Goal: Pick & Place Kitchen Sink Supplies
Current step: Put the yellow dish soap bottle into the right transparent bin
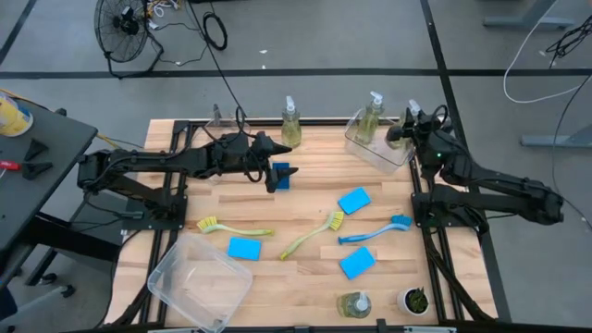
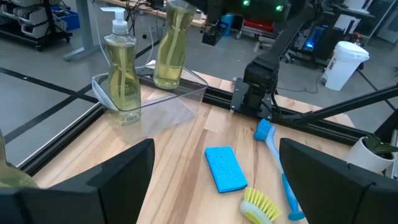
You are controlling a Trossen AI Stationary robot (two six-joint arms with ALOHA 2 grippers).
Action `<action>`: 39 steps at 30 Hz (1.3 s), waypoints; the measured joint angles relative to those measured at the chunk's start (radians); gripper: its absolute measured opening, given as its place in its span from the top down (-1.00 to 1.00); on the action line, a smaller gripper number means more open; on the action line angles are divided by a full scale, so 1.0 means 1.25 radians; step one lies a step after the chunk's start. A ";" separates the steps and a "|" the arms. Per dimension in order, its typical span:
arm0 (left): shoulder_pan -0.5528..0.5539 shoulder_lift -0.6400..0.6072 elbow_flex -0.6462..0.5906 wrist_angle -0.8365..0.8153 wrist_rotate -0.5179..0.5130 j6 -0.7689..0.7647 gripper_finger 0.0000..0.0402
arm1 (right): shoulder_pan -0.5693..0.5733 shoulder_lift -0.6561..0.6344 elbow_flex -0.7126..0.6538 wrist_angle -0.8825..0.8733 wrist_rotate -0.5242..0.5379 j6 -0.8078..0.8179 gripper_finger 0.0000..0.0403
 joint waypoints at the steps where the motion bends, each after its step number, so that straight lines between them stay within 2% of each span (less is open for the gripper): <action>1: 0.000 0.000 0.000 0.000 0.000 0.000 -0.72 | -0.009 0.000 -0.006 0.008 -0.005 0.001 0.50; 12: 0.000 0.000 0.000 0.000 -0.006 0.000 -0.72 | -0.077 0.013 -0.018 0.008 -0.081 0.024 0.50; 20: 0.000 0.000 0.000 0.000 -0.021 0.000 -0.72 | -0.103 0.064 -0.018 -0.045 -0.080 0.097 0.50; 39: 0.000 0.000 0.000 0.000 -0.021 -0.006 -0.72 | -0.163 0.135 -0.018 -0.041 -0.098 0.152 0.50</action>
